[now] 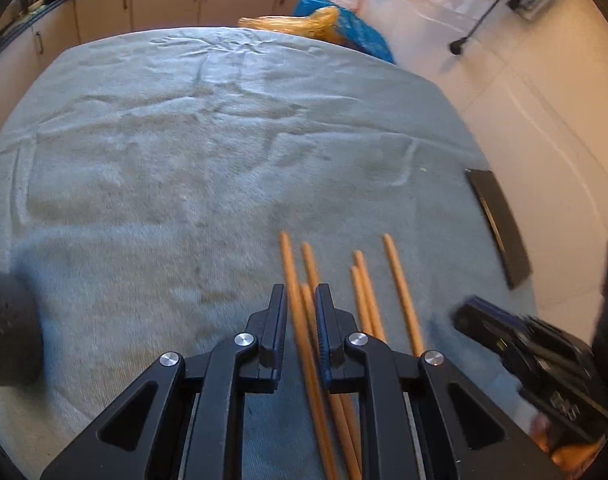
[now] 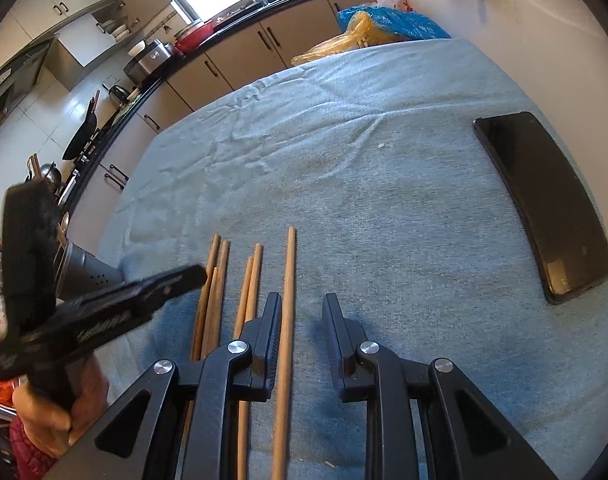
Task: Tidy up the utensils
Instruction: 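Move both open tools back over the remaining wooden chopsticks, then close the right tool on a wooden chopstick while the left tool grasps another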
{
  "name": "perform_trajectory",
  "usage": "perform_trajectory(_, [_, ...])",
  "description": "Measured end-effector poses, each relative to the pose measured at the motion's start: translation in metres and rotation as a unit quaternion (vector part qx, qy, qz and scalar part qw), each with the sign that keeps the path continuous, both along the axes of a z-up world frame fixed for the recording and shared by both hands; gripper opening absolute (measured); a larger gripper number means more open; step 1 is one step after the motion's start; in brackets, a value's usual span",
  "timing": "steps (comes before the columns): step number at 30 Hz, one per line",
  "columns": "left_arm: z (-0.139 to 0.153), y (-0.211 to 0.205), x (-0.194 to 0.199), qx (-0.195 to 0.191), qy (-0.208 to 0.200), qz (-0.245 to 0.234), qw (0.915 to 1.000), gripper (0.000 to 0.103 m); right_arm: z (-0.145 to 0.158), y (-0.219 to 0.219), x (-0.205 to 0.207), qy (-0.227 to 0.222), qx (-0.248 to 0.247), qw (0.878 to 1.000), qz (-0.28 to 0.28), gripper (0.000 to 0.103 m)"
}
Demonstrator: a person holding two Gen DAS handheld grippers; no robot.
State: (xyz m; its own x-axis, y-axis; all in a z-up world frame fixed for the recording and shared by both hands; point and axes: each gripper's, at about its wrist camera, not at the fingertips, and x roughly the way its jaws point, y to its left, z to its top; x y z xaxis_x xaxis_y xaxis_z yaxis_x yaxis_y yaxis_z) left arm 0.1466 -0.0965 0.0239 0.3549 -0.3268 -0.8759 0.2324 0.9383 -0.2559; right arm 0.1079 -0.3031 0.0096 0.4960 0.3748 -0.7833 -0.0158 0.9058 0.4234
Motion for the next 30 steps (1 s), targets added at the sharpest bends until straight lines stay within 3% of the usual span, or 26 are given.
perform_trajectory(15, [-0.007, 0.020, -0.021, 0.030, 0.002, 0.003, 0.9996, 0.013, -0.005, 0.014, 0.019, 0.010, -0.022, 1.000, 0.014, 0.023])
perform_trajectory(22, [-0.007, 0.008, -0.022, 0.053, -0.017, 0.007, 0.9984, 0.012, -0.010, 0.036, 0.043, 0.027, -0.097, 0.995, 0.029, 0.023])
perform_trajectory(23, [-0.007, 0.006, -0.024, 0.059, -0.022, 0.007, 0.9980, 0.008, -0.012, 0.039, 0.045, 0.030, -0.109, 0.993, 0.034, 0.023])
perform_trajectory(27, [-0.009, 0.004, -0.024, 0.052, -0.032, 0.013, 0.9980, 0.006, -0.016, 0.055, 0.050, 0.027, -0.148, 0.987, 0.059, 0.021])
perform_trajectory(29, [-0.010, 0.006, -0.025, 0.038, -0.032, 0.012, 0.9987, 0.005, -0.016, 0.063, 0.049, 0.019, -0.173, 0.982, 0.074, 0.009])
perform_trajectory(30, [-0.010, 0.007, -0.026, 0.032, -0.032, 0.011, 0.9989, 0.005, -0.016, 0.065, 0.048, 0.017, -0.177, 0.981, 0.078, 0.009])
